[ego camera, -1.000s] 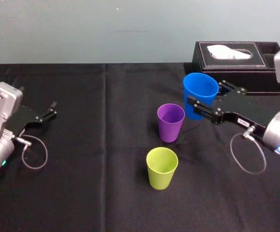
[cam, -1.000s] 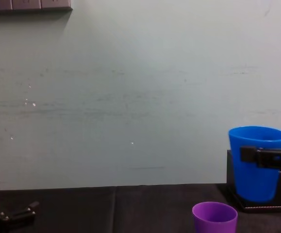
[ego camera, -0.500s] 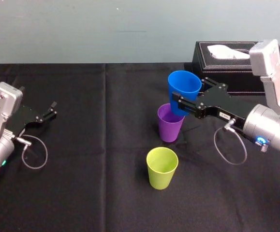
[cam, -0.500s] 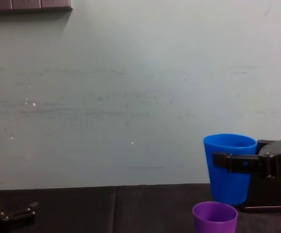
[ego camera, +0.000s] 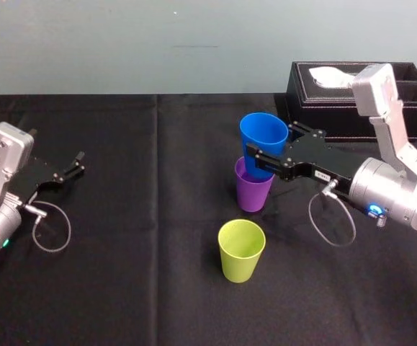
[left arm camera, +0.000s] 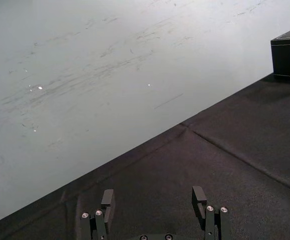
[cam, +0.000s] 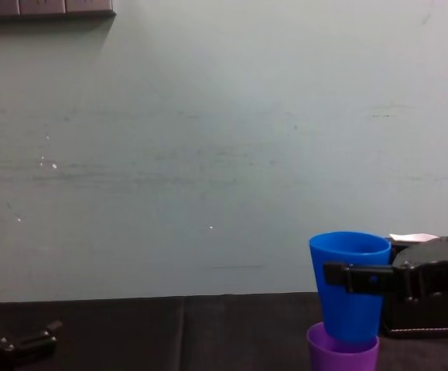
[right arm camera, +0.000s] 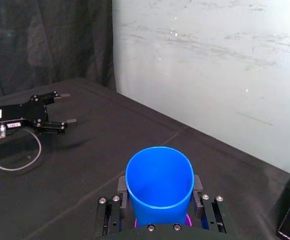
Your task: Stack the three plastic cups sequentially using one hand.
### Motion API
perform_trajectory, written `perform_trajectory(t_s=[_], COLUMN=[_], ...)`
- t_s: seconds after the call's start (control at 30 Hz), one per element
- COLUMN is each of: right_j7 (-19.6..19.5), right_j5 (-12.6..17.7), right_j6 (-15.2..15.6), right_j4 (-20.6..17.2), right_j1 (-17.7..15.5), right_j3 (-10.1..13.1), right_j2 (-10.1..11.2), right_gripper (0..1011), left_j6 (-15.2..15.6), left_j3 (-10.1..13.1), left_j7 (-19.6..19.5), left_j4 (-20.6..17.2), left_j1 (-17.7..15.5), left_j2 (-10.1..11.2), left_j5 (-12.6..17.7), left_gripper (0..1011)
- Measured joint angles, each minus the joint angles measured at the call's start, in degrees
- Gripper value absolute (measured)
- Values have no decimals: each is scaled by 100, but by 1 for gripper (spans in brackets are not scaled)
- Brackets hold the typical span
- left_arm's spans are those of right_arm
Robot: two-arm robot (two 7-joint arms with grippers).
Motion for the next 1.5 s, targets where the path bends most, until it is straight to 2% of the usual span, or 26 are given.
perform_trajectory(t_s=[0.73,1.17,1.4,1.47,1.5], right_j7=[133,133,126,123,123], right_j5=[-39,-35,-33,-33,-33], right_j6=[-146,-142,-132,-129,-129], right_j4=[419,409,400,398,398], right_j1=[132,132,129,128,128], right_j3=[-138,-136,-133,-132,-132], right_j2=[-113,-110,-108,-106,-106], right_gripper=[723,723,878,958,958], left_j6=[0,0,0,0,0], left_j3=[0,0,0,0,0], left_j7=[0,0,0,0,0], left_j4=[0,0,0,0,0], left_j1=[0,0,0,0,0], left_j2=[0,0,0,0,0], left_j5=[0,0,0,0,0], left_gripper=[1011,1011,1011,1011,1011])
